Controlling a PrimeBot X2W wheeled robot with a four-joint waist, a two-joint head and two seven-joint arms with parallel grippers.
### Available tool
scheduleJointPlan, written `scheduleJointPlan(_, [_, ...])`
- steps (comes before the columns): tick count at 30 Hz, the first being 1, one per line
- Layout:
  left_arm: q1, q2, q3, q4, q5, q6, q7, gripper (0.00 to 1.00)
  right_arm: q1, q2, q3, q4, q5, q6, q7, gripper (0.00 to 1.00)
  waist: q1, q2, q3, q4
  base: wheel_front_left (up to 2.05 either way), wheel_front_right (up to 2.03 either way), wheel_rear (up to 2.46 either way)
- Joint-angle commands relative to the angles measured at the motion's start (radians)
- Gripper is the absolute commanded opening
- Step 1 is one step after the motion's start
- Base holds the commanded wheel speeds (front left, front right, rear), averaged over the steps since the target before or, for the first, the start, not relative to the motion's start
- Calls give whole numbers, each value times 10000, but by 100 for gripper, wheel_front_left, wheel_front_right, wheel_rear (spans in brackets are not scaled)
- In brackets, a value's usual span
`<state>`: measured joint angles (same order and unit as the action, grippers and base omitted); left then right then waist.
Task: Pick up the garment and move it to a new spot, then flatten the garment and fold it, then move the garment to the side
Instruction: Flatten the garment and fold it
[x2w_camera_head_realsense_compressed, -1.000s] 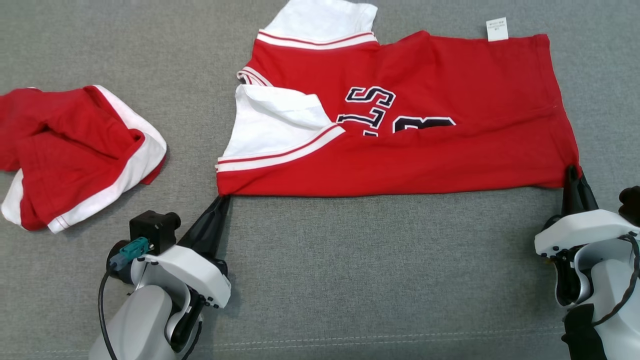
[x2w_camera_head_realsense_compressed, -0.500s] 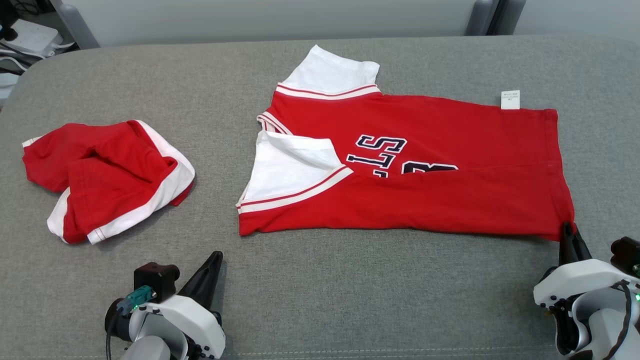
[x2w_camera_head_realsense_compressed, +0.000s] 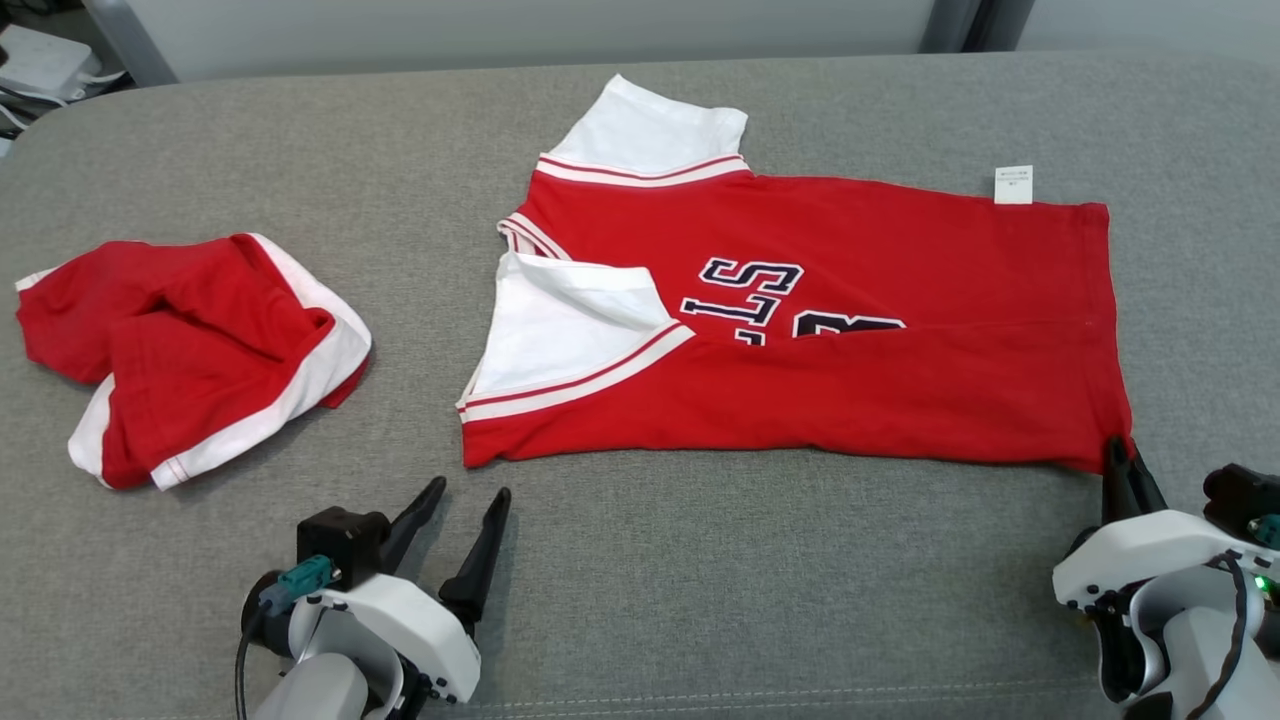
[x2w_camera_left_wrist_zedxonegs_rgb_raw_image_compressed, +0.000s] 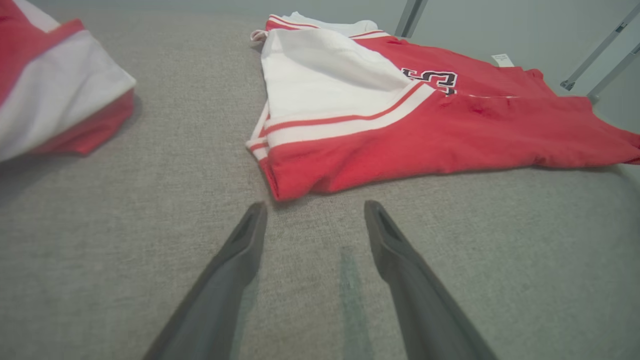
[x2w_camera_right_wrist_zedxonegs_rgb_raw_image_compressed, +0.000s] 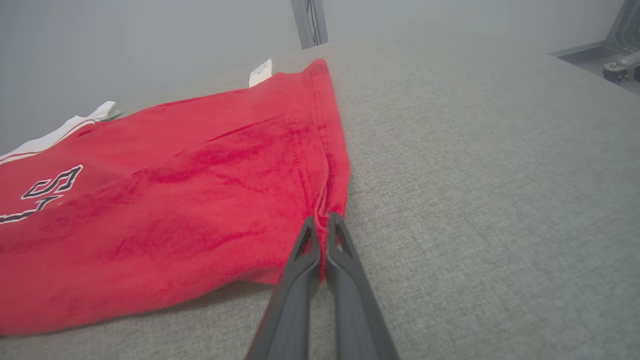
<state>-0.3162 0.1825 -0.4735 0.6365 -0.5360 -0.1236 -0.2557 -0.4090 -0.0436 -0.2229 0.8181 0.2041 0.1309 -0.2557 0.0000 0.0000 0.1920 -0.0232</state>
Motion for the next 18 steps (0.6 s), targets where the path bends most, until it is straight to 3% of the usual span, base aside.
scheduleJointPlan(1, [-538, 254, 298, -153, -101, -71, -61, 100, -278, -66, 343, -189, 104, -2, -61, 0, 0, 0, 119, -126, 0, 0, 0])
scheduleJointPlan(11, [-1146, 406, 204, 270, -425, -71, -61, 100, -538, -66, 876, -186, 417, -2, -61, 0, 0, 0, 399, -576, 0, 0, 0])
scheduleJointPlan(12, [-1185, 408, 163, 360, -467, -71, -61, 61, -556, -66, 909, -195, 438, -2, -61, 0, 0, 0, 409, -603, 0, 0, 0])
scheduleJointPlan(14, [-1269, 427, 107, 494, -527, -71, -61, 16, -582, -66, 961, -223, 473, -2, -61, 0, 0, 0, 442, -655, 0, 0, 0])
scheduleJointPlan(16, [-1353, 449, 87, 581, -558, -71, -61, 0, -606, -66, 1002, -247, 505, -2, -61, 0, 0, 0, 474, -691, 0, 0, 0])
scheduleJointPlan(18, [-1393, 461, 43, 611, -560, -71, -61, 0, -616, -66, 1014, -259, 512, -2, -61, 0, 0, 0, 485, -704, 0, 0, 0])
